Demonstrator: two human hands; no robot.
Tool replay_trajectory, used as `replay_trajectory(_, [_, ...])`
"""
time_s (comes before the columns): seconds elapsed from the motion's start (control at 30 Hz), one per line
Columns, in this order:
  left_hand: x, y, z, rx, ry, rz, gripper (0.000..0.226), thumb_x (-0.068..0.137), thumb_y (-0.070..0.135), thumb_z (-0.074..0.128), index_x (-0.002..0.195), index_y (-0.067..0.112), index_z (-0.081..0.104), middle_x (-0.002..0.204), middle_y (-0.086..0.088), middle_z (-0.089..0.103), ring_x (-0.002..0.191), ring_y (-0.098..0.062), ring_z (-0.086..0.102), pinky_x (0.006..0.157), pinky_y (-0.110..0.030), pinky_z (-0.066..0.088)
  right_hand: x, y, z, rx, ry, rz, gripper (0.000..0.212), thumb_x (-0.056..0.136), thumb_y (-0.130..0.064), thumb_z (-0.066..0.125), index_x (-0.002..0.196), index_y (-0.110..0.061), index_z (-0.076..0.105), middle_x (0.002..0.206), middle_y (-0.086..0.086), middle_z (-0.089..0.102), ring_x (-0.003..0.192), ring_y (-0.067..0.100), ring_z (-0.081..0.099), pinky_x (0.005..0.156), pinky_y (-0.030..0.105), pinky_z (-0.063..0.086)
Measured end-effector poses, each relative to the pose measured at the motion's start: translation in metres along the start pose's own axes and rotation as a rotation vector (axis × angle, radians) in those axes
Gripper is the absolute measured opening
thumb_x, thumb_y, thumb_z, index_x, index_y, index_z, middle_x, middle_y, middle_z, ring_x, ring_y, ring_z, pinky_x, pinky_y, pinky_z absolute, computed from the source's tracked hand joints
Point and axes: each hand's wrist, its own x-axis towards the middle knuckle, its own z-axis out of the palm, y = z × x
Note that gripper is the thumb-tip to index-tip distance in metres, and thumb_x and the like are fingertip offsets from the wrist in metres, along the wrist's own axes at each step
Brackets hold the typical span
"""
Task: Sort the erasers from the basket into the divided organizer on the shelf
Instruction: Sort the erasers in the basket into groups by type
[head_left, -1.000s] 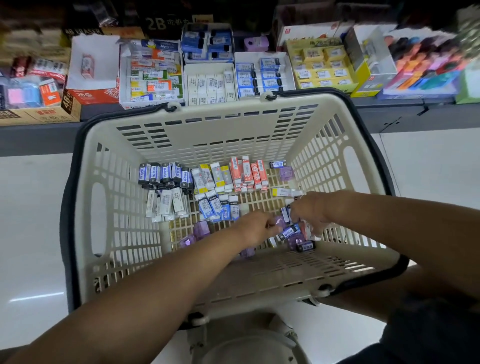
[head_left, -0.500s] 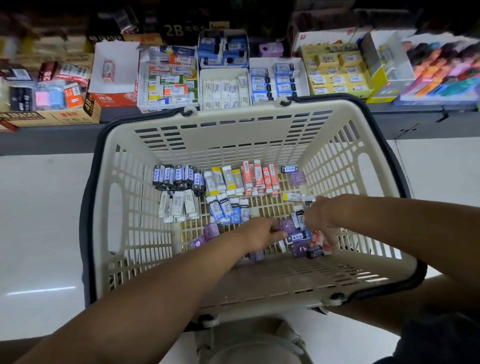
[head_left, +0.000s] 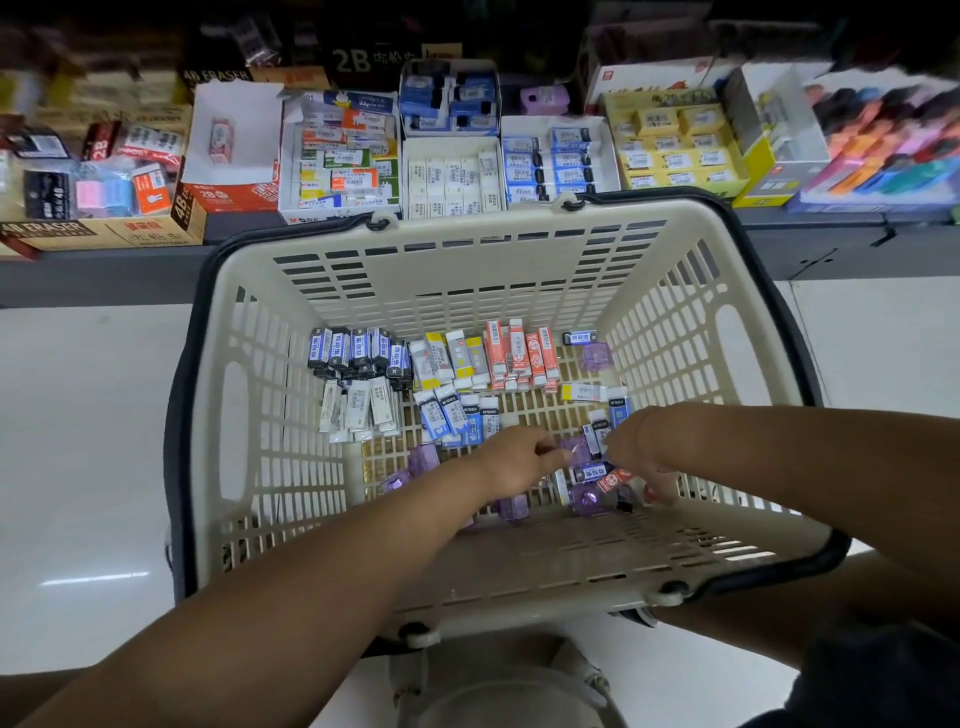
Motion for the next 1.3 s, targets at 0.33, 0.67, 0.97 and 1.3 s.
replay_trajectory(0.33, [-0.007, -0.004, -0.009, 0.003, 0.038, -0.043, 0.04, 0.099, 0.042, 0.046, 0.123, 0.012, 0.057, 0.121, -0.005, 0.059, 0.106, -0.02, 0.055, 0.089, -0.029, 0.042, -0.011, -0.004, -0.012, 0.082, -0.058, 0.025, 0.02, 0.085, -0.034, 0.063, 0.09, -0.016, 0.058, 0.076, -0.002, 0.05, 0.077, 0.019, 0.053, 0.075, 0.033, 0.048])
replay_trajectory(0.67, [-0.008, 0.012, -0.016, -0.912, -0.007, -0.249, 0.043, 0.099, 0.048, 0.04, 0.12, 0.012, 0.052, 0.113, -0.015, 0.063, 0.104, -0.027, 0.063, 0.092, -0.038, 0.053, -0.019, 0.019, -0.019, 1.519, 0.54, -0.243, 0.018, 0.082, -0.025, 0.072, 0.092, -0.015, 0.06, 0.079, 0.0, 0.057, 0.068, 0.012, 0.054, 0.057, 0.023, 0.048])
replay_trajectory(0.97, [-0.012, 0.005, -0.034, -1.196, 0.151, -0.269, 0.044, 0.093, 0.035, 0.058, 0.131, 0.013, 0.053, 0.127, -0.011, 0.058, 0.108, -0.022, 0.06, 0.076, -0.03, 0.057, -0.006, -0.015, -0.042, 1.896, 0.825, -0.101, 0.025, 0.076, -0.01, 0.077, 0.095, -0.01, 0.061, 0.075, 0.001, 0.059, 0.066, 0.013, 0.057, 0.065, 0.026, 0.054])
replay_trajectory(1.3, [-0.007, 0.001, -0.052, -1.098, 0.497, -0.229, 0.042, 0.097, 0.017, 0.053, 0.135, 0.0, 0.047, 0.137, -0.016, 0.052, 0.082, -0.017, 0.07, 0.073, -0.025, 0.059, 0.006, 0.021, -0.04, 2.163, 0.908, 0.186, 0.019, 0.084, 0.001, 0.065, 0.103, 0.0, 0.066, 0.086, 0.016, 0.07, 0.072, 0.026, 0.067, 0.077, 0.04, 0.059])
